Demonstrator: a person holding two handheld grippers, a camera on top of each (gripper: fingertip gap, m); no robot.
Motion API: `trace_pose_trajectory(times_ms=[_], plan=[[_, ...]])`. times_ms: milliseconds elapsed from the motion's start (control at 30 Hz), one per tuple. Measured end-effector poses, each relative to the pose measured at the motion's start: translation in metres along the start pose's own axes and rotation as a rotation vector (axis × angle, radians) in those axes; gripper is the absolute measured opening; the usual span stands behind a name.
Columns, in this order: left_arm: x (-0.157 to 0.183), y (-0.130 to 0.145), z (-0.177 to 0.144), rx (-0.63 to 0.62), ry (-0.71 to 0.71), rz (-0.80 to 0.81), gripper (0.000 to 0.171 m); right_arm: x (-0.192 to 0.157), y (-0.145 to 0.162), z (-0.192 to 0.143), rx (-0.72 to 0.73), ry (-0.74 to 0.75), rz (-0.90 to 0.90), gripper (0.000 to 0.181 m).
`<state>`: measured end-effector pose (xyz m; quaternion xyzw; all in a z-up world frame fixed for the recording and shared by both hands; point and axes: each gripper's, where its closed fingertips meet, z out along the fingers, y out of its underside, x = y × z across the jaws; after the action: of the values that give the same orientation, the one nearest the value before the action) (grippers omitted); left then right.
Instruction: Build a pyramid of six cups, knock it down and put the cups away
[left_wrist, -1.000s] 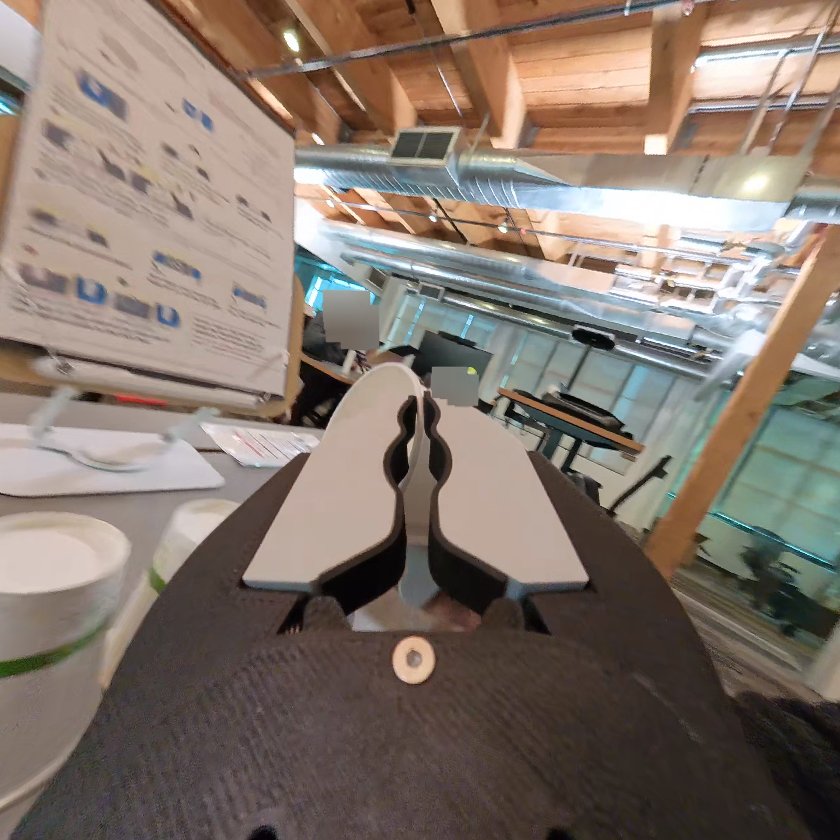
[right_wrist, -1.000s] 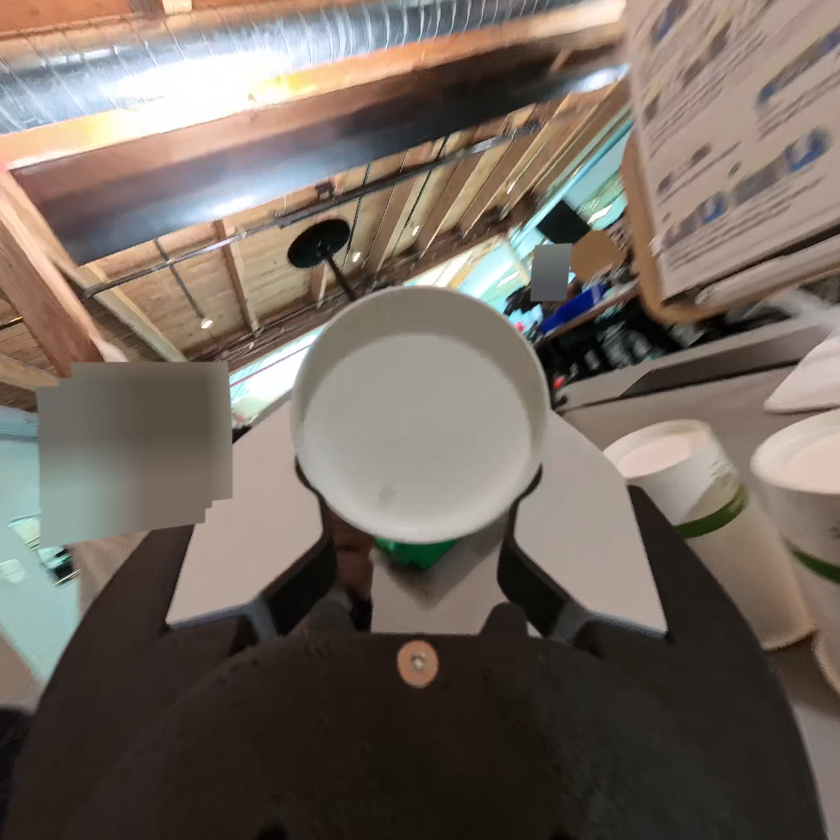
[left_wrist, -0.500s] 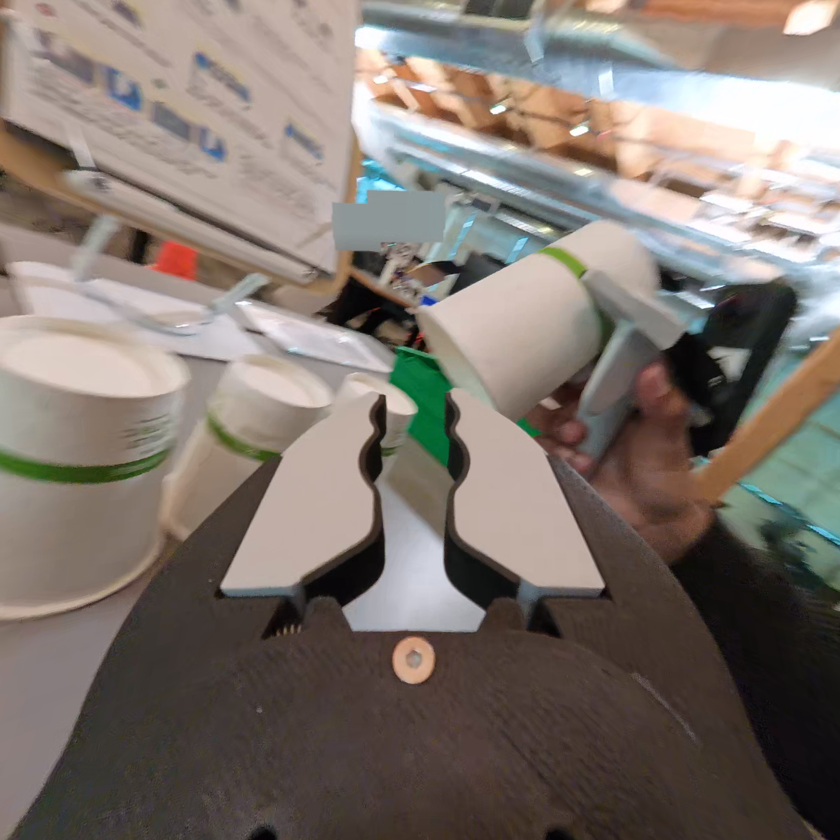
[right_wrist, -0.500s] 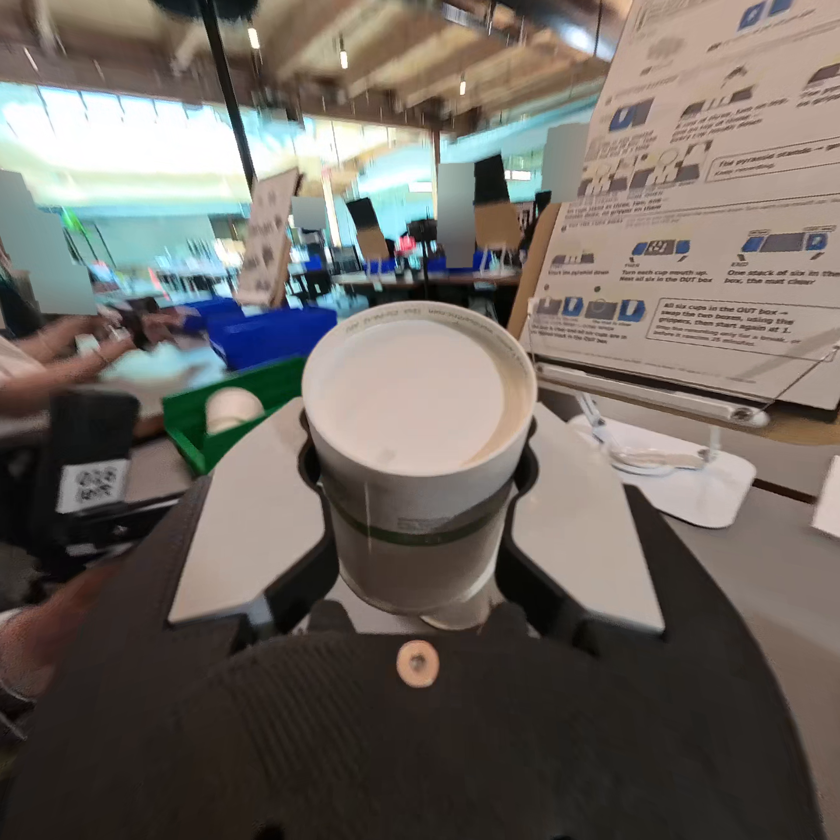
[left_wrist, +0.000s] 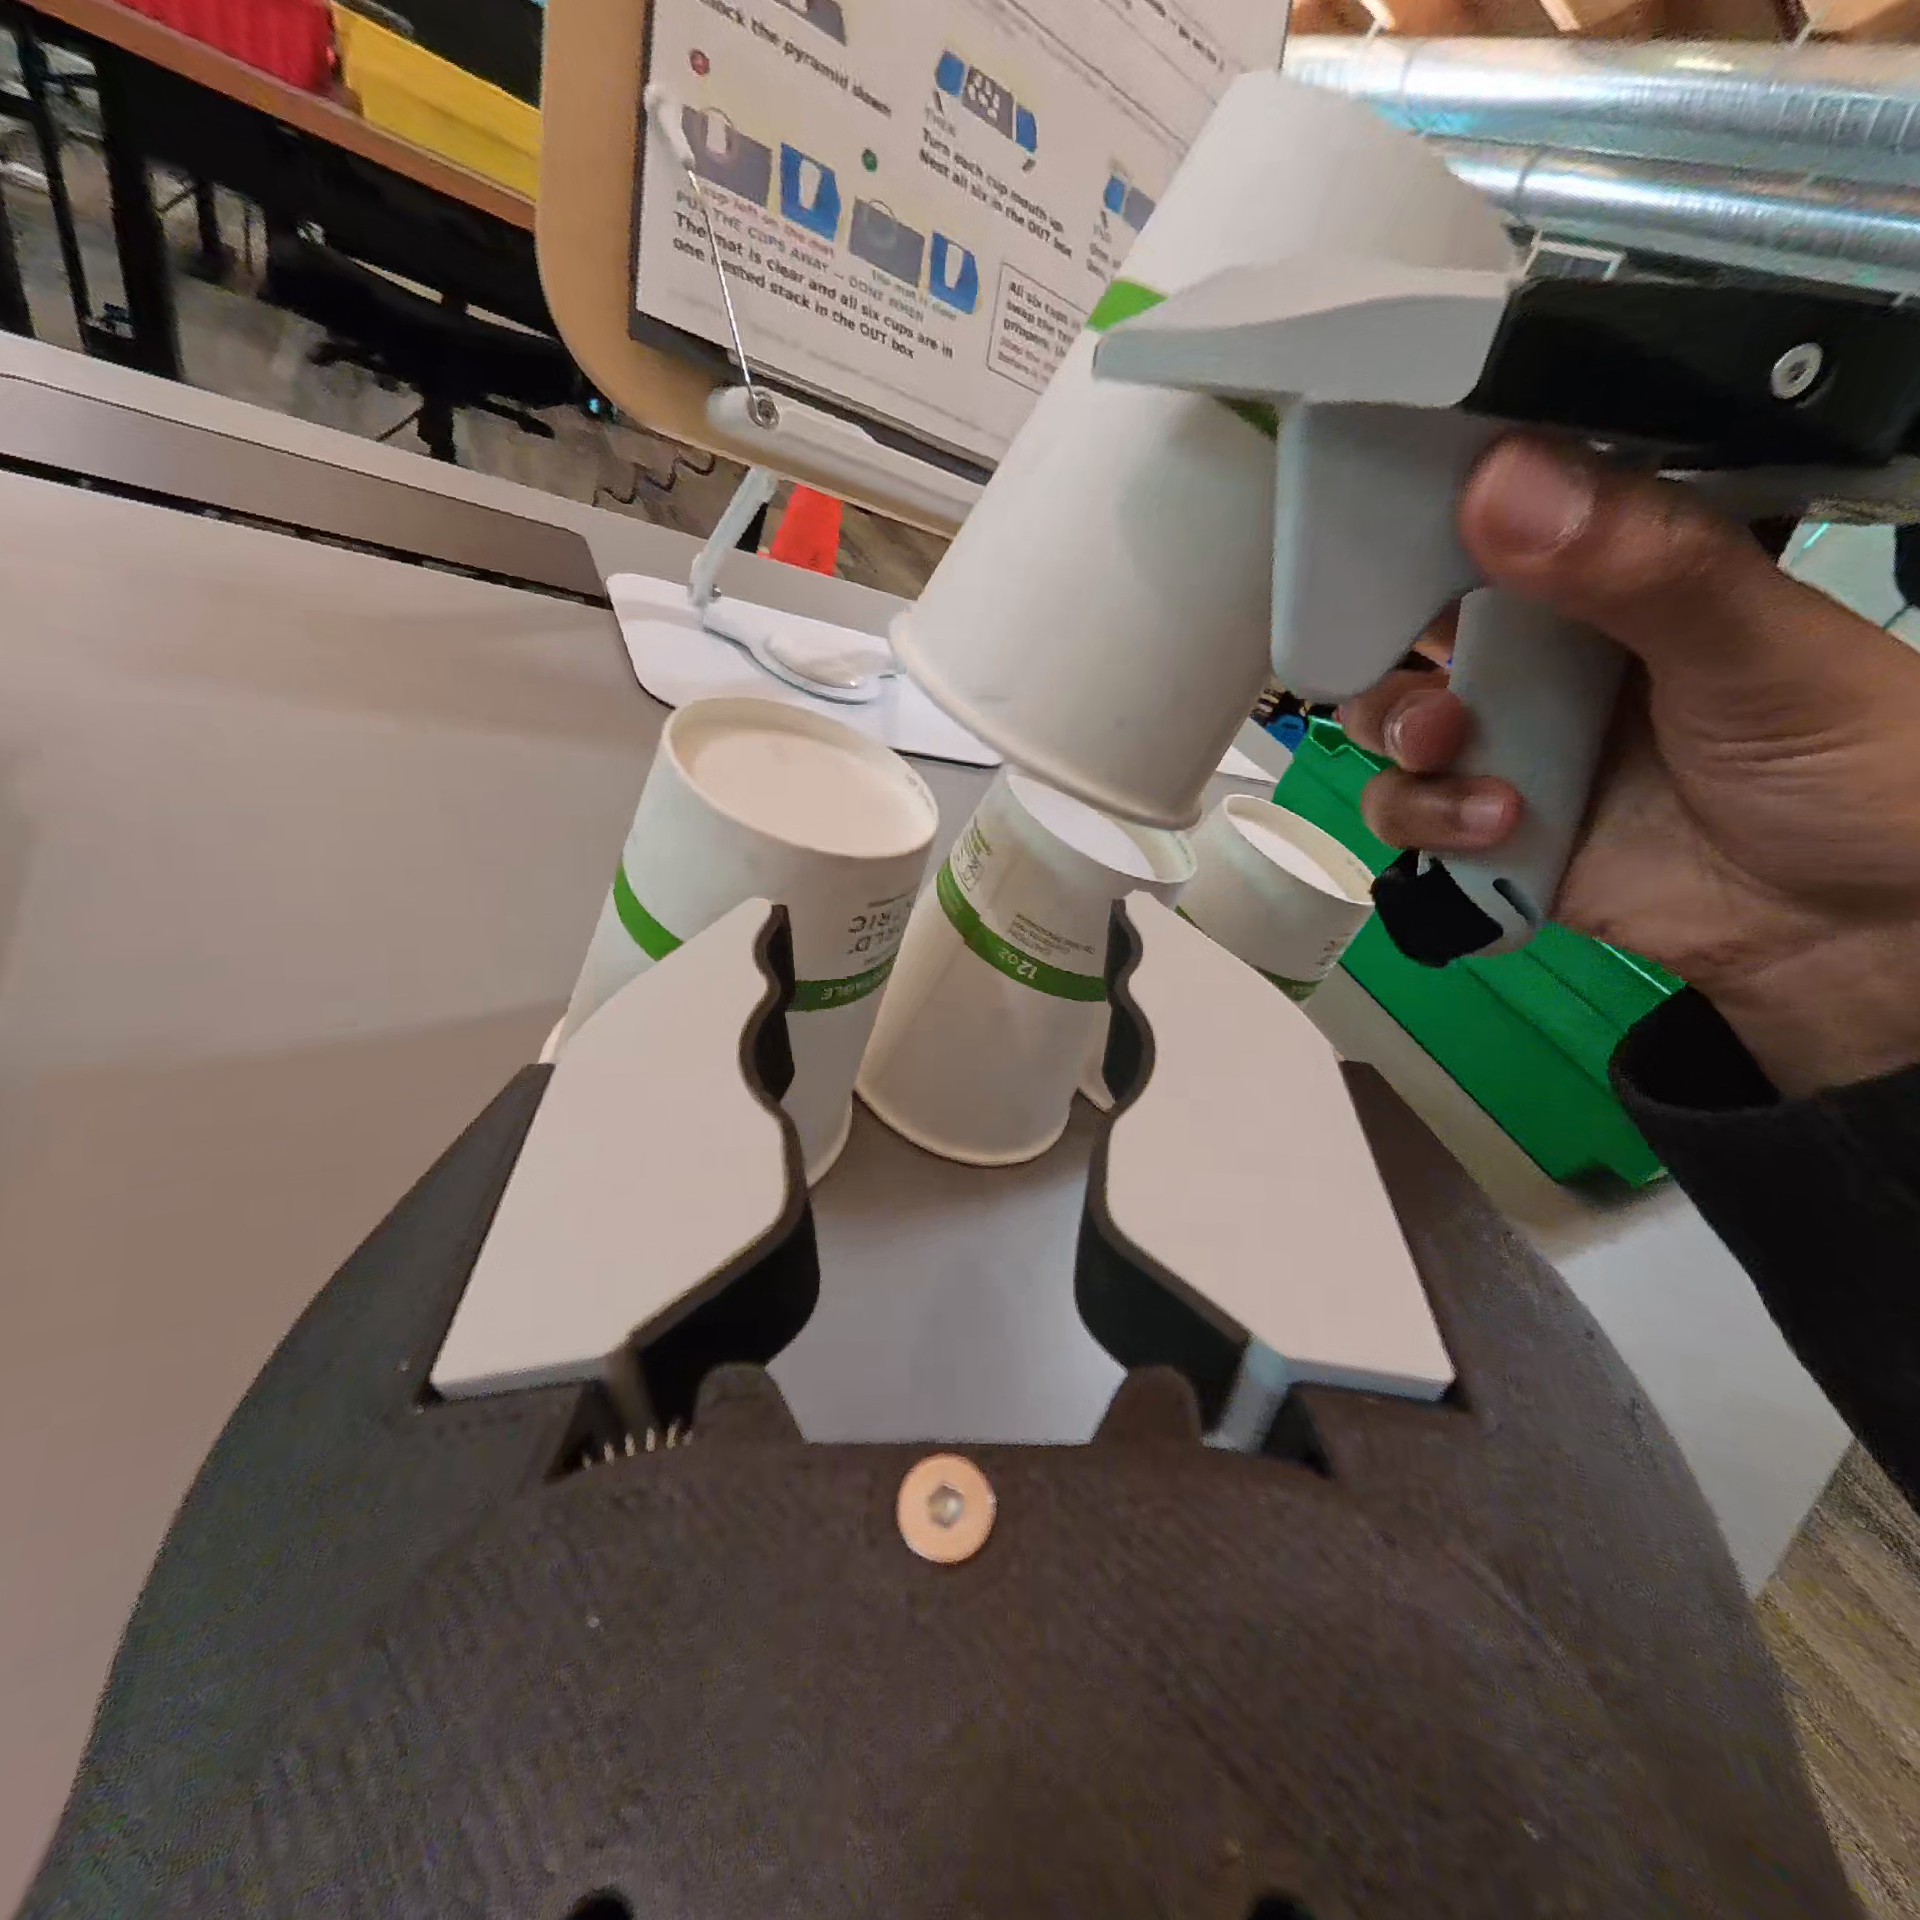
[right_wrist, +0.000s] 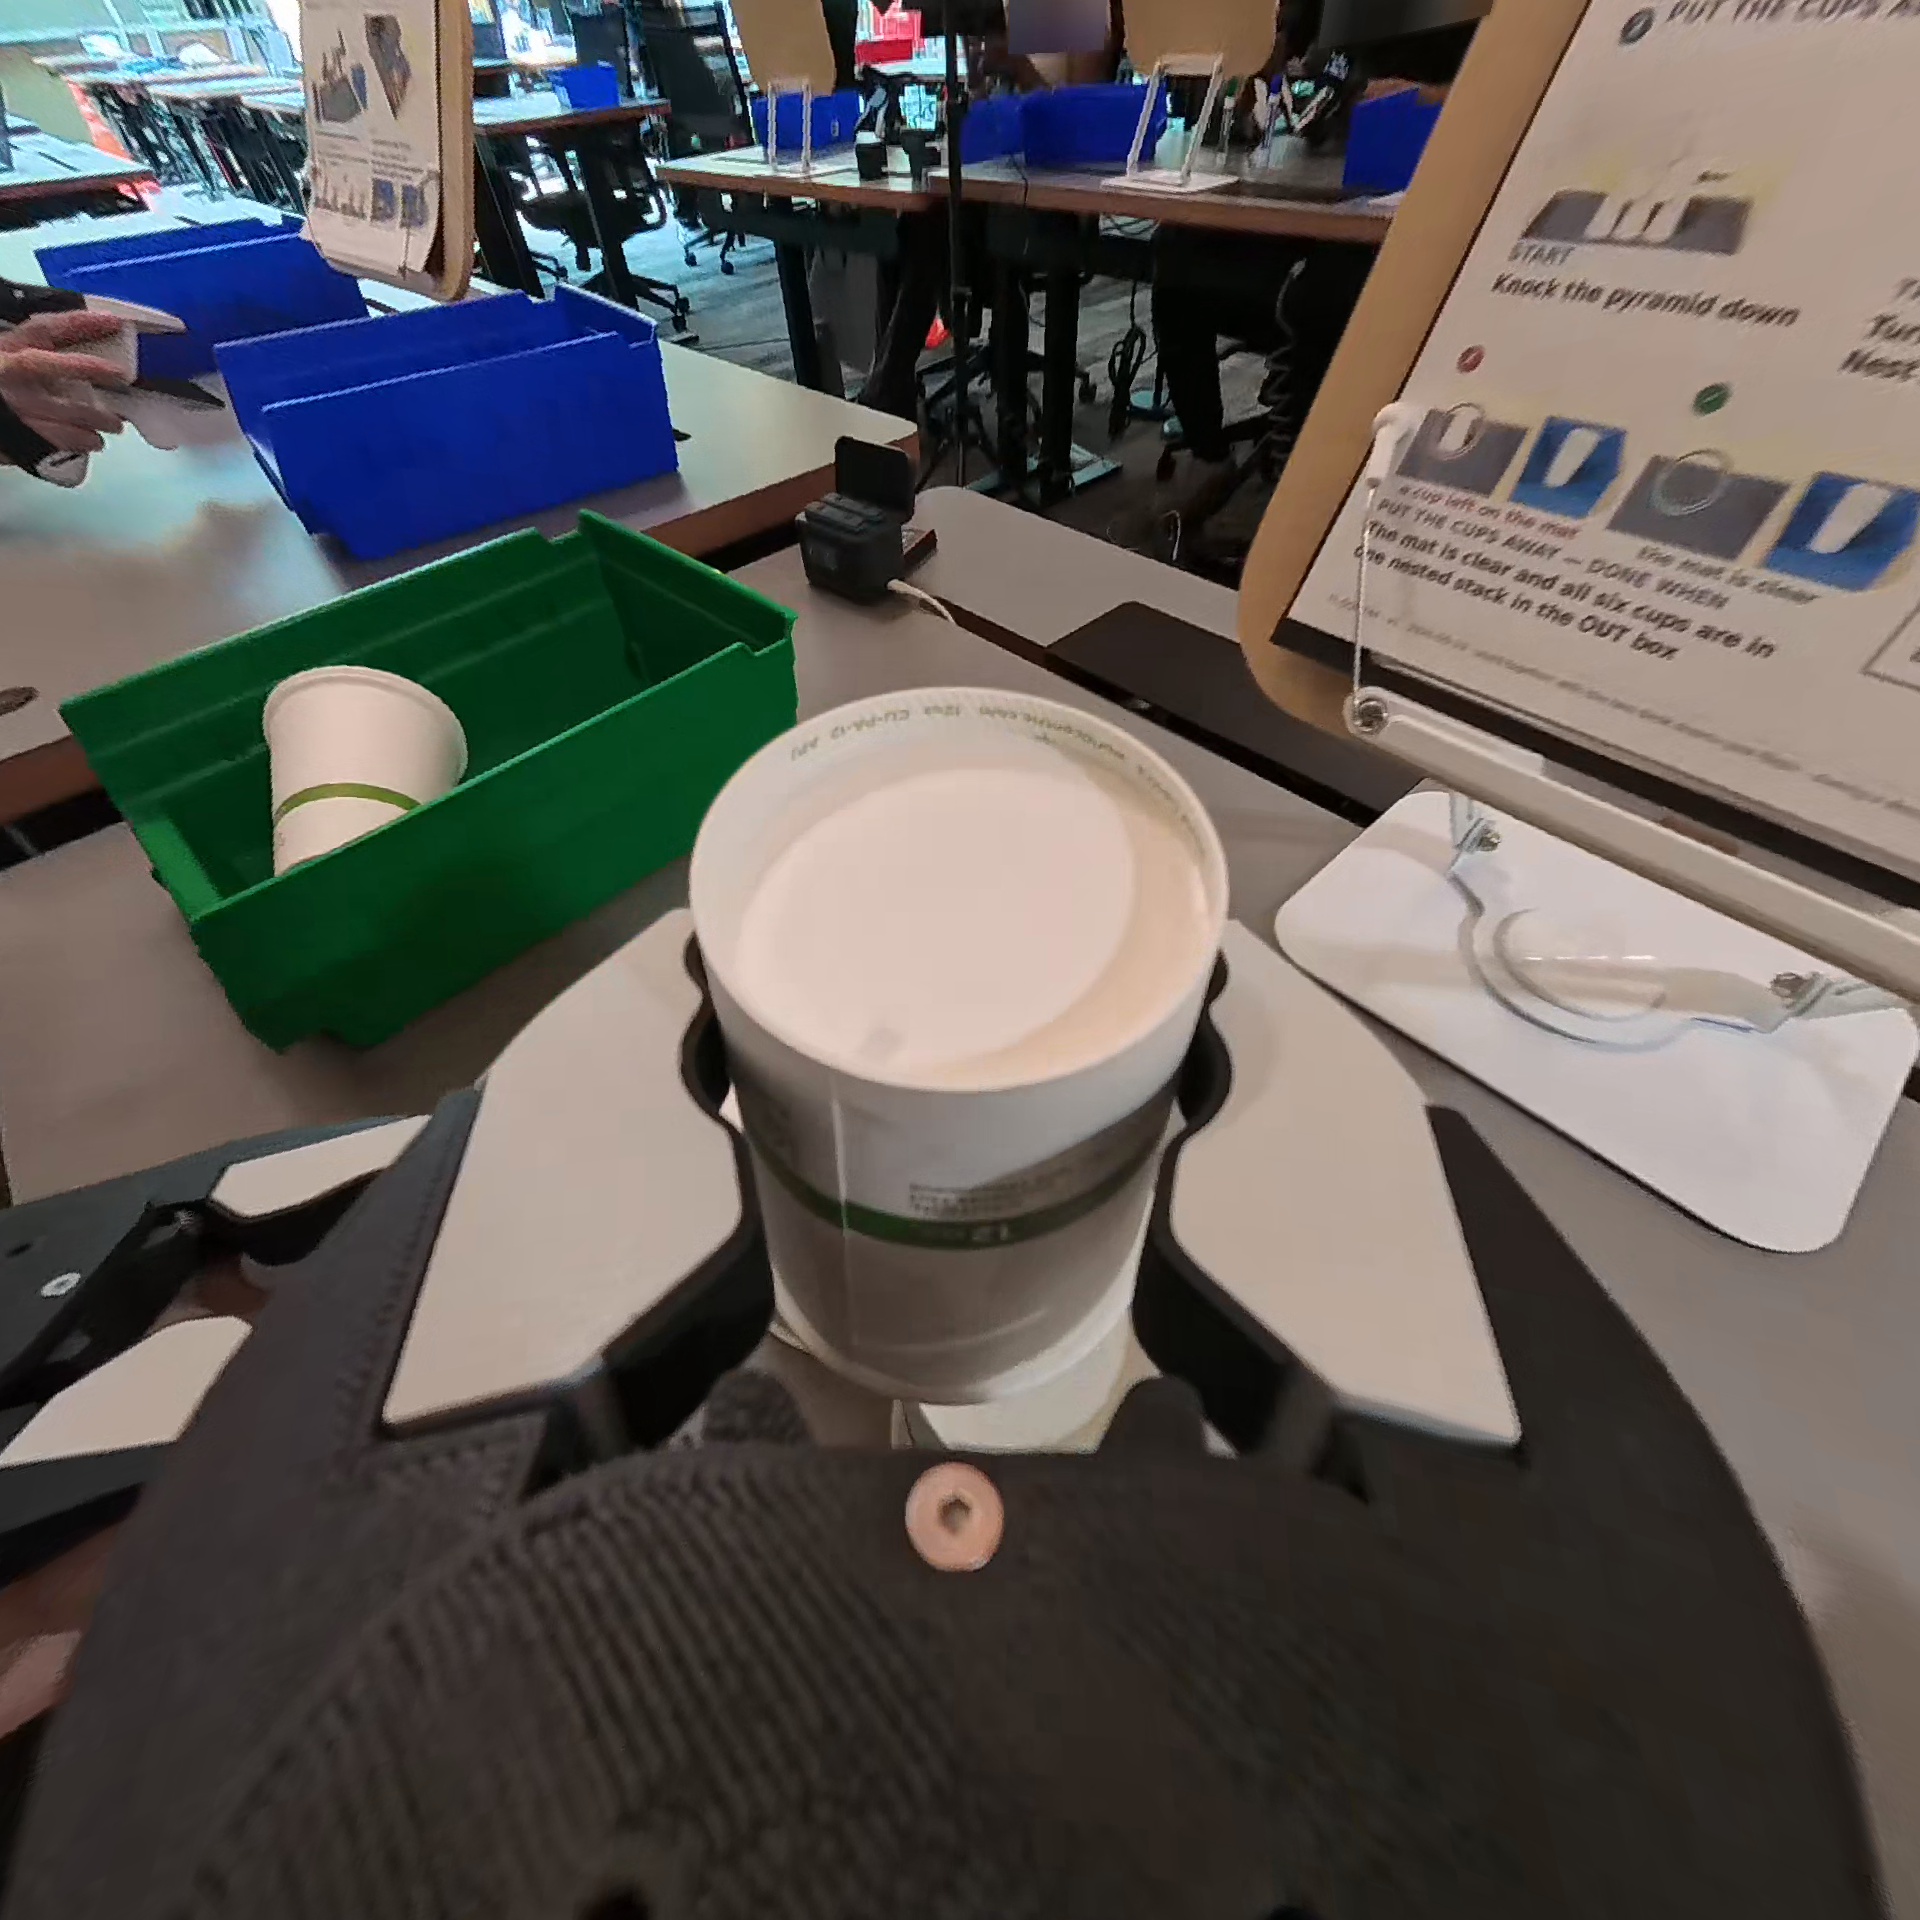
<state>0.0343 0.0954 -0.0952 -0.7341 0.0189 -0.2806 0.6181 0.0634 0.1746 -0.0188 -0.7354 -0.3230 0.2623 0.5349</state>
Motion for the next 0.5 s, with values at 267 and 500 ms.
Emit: trace_pose_trajectory(times_ms=[267, 500], plan=[[-0.002, 0.006, 0.005, -0.02, -0.004, -0.012, 0.059, -0.003, 0.01, 0.012, -0.045, -0.024, 0.011, 0.088], [0.003, 0.013, 0.008, -0.045, 0.0, 0.009, 0.059, -0.003, 0.014, 0.017, -0.048, -0.032, 0.007, 0.088]])
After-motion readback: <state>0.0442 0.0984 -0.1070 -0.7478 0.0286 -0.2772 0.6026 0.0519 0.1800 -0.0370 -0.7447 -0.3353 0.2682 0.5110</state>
